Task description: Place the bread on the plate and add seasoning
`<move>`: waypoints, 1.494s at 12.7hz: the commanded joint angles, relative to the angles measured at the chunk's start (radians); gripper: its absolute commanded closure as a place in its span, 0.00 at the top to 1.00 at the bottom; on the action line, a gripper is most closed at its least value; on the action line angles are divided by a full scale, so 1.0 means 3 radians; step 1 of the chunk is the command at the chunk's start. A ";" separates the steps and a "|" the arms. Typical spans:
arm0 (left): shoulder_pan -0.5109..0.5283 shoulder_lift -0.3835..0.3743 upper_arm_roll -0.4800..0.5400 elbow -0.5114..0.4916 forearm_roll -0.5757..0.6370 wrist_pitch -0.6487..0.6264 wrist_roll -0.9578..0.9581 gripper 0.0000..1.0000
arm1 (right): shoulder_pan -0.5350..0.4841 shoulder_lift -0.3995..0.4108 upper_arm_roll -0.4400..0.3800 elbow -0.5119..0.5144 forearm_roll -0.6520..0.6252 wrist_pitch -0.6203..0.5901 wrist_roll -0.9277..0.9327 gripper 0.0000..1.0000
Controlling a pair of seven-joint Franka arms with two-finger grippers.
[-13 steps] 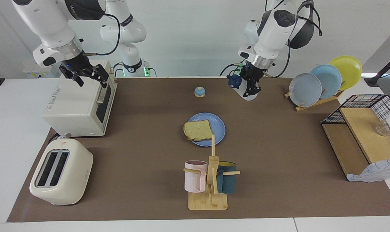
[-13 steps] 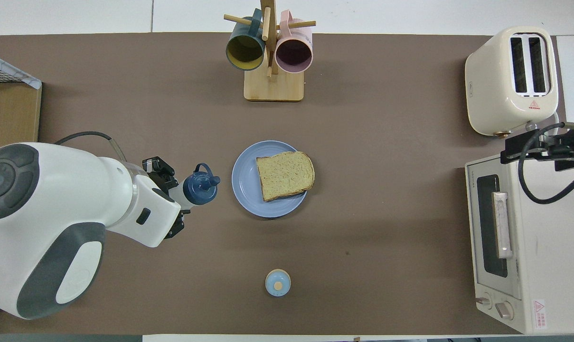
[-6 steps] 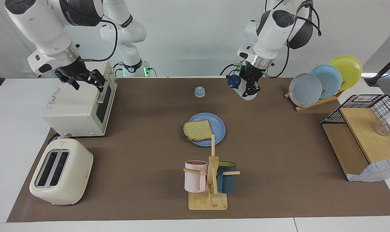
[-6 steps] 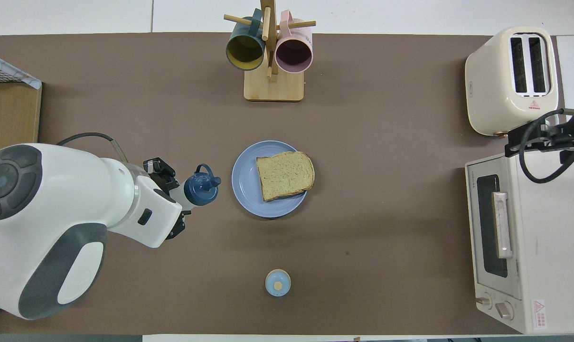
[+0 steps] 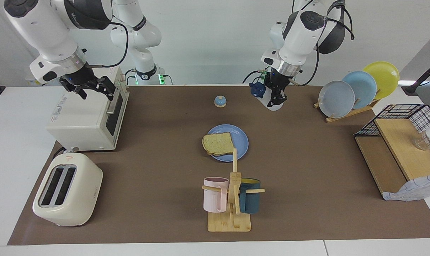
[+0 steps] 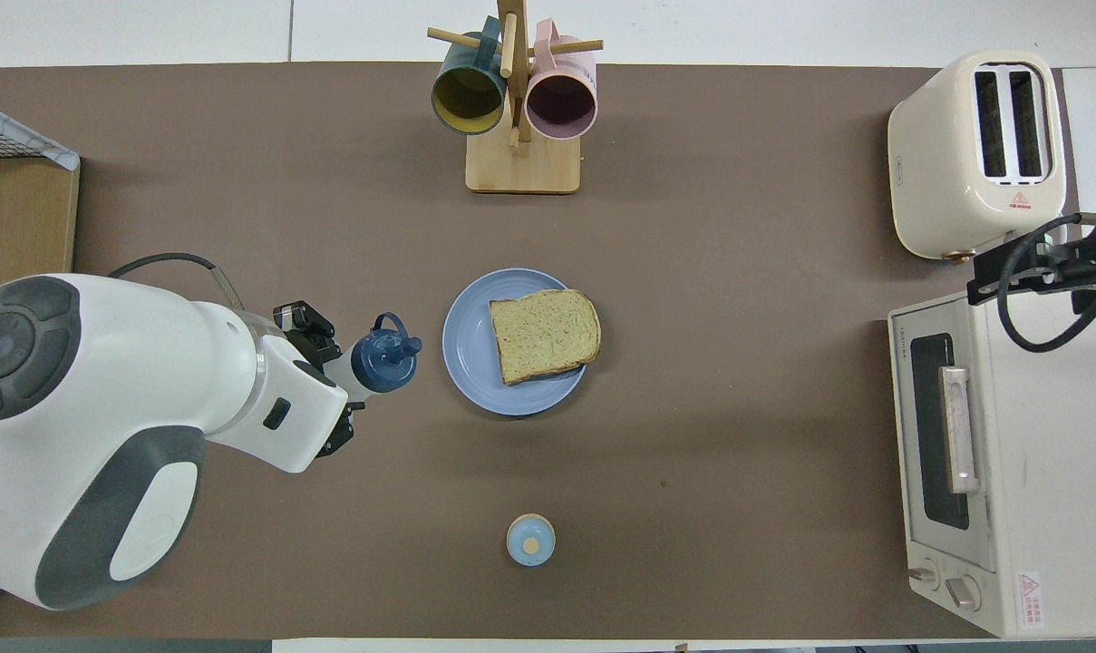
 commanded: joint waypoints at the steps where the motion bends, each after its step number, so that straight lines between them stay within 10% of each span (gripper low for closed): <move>1: -0.0028 -0.0106 0.0015 -0.0086 0.0073 0.0009 -0.0071 0.00 | -0.0128 0.0002 0.0035 0.0044 -0.0006 0.0035 -0.0105 1.00; 13: -0.0013 -0.0106 0.0015 -0.0081 0.0068 0.0029 -0.0071 0.00 | -0.0144 -0.0003 0.0045 0.0054 0.0030 -0.0021 -0.0115 1.00; 19: -0.0008 -0.0106 0.0015 -0.0081 0.0068 0.0034 -0.0071 0.00 | 0.0463 -0.0070 0.0245 0.0049 0.1275 0.0228 0.0579 1.00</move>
